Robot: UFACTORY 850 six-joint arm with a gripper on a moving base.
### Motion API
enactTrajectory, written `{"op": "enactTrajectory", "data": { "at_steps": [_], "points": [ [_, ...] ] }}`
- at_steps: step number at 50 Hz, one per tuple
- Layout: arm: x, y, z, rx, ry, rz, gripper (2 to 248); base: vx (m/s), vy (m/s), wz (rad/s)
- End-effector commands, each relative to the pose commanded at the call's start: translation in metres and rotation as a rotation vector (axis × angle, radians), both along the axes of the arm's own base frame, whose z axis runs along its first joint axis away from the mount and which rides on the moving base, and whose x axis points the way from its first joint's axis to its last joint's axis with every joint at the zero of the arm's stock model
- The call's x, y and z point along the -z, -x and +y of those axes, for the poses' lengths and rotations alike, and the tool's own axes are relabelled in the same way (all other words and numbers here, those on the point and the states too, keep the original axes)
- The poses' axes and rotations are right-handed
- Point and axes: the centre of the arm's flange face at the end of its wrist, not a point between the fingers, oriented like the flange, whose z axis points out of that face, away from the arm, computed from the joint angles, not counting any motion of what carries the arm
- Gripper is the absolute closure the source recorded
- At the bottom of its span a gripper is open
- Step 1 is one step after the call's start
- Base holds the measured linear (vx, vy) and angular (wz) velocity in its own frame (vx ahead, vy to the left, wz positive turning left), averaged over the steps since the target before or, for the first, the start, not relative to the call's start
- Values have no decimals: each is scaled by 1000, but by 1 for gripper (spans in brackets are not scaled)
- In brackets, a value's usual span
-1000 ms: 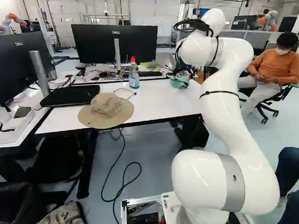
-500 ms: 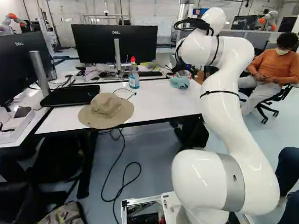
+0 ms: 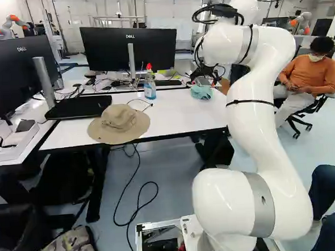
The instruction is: Clean the table with the green towel
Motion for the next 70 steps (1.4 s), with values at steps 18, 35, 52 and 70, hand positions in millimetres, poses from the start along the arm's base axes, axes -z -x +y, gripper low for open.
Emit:
{"op": "enactTrajectory", "data": {
  "at_steps": [18,35,52,70],
  "points": [
    [-10,31,4,8,-2,9,3,0,0,0],
    [-16,56,4,23,11,-26,3,0,0,0],
    [-22,82,2,42,31,-75,3,0,0,0],
    [-23,102,5,47,27,-62,3,0,0,0]
  ]
}}
